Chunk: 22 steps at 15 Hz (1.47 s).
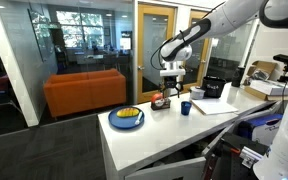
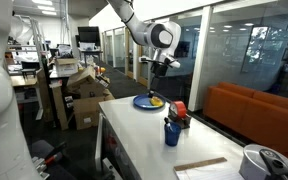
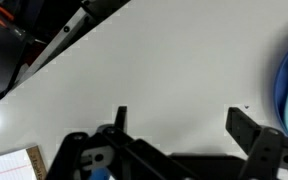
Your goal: Take out the marker from the dark blue cup
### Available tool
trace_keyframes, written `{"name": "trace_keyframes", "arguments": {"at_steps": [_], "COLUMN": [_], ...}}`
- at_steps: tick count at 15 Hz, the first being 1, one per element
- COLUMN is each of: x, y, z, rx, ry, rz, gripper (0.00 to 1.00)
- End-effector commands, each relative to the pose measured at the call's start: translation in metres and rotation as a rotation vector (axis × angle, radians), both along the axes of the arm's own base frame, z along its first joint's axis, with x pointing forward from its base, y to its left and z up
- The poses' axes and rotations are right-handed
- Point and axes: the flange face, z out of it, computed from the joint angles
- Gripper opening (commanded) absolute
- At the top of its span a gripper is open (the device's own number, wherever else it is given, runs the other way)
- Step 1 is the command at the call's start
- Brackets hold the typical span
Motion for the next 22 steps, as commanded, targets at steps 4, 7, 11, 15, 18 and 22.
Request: {"name": "trace_keyframes", "arguments": {"at_steps": [4, 7, 11, 15, 18, 22], "x": [0.011, 0.001, -0.014, -0.021, -0.020, -0.020], "y": [-0.035, -0.070, -0.107, -0.111, -0.109, -0.109], "z": [-0.023, -0.033, -0.037, -0.038, -0.038, -0.037], "rx": [0.009, 0.011, 0.046, 0.034, 0.036, 0.036], "ry": [-0.001, 0.010, 0.024, 0.017, 0.017, 0.017], "rz": [-0.219, -0.302, -0.379, -0.380, -0.378, -0.378], "gripper": [1.00, 1.00, 1.00, 1.00, 1.00, 1.00]}}
